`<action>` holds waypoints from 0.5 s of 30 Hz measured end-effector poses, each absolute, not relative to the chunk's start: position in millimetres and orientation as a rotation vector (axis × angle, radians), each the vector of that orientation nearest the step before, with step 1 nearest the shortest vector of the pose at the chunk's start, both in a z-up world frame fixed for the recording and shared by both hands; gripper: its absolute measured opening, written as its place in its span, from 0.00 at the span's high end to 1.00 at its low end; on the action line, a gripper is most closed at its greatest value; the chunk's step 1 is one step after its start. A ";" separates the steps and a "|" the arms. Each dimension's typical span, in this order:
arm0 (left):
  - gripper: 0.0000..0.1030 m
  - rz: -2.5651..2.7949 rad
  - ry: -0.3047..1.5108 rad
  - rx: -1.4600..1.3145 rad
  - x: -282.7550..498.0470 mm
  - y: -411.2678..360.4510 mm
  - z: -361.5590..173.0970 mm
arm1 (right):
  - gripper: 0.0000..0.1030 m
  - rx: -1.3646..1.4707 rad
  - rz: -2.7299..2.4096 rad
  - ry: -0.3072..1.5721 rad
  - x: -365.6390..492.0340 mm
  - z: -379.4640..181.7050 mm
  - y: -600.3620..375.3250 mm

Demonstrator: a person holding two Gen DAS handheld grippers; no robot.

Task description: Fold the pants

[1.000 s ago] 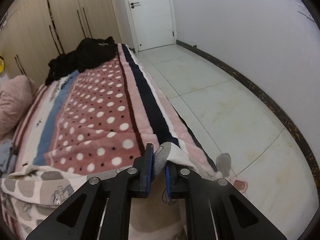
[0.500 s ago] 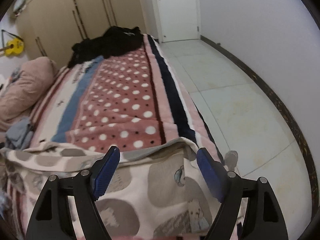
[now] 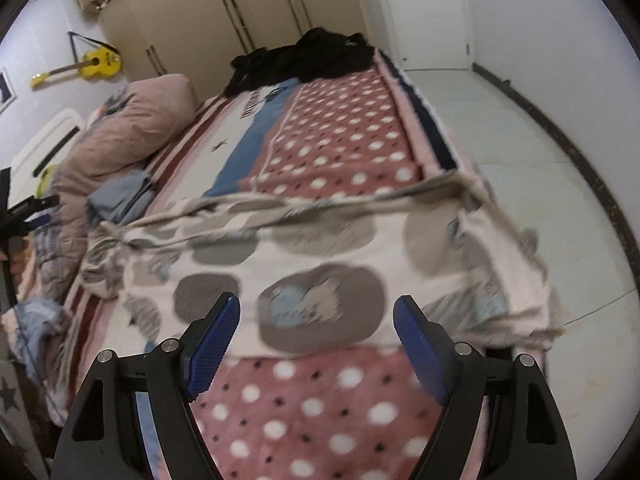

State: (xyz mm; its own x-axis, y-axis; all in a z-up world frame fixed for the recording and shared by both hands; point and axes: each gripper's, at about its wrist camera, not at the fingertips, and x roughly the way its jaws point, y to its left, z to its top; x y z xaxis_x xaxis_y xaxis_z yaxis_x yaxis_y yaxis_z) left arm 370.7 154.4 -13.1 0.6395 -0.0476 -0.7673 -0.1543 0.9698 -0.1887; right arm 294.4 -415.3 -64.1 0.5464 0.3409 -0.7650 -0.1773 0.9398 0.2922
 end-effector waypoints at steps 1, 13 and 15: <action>0.05 0.041 0.892 -0.275 364.7 152.0 -22.3 | 0.26 0.205 0.320 0.950 289.7 -68.5 -411.8; 0.06 -0.065 1.106 -0.505 320.5 138.7 -159.6 | 0.27 0.477 0.356 1.050 269.0 -150.3 -429.4; 0.06 -0.040 1.109 -0.532 326.0 144.6 -171.2 | 0.27 0.551 0.341 1.019 277.3 -154.3 -440.2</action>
State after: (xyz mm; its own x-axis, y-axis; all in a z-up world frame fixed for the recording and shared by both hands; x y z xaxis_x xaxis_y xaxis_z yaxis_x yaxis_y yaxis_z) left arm 326.0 144.6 -171.2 0.4582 -0.2900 -0.8402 -0.2292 0.8748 -0.4269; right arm 277.3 -440.2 -154.3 0.4899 0.5118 -0.7057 -0.0157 0.8146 0.5798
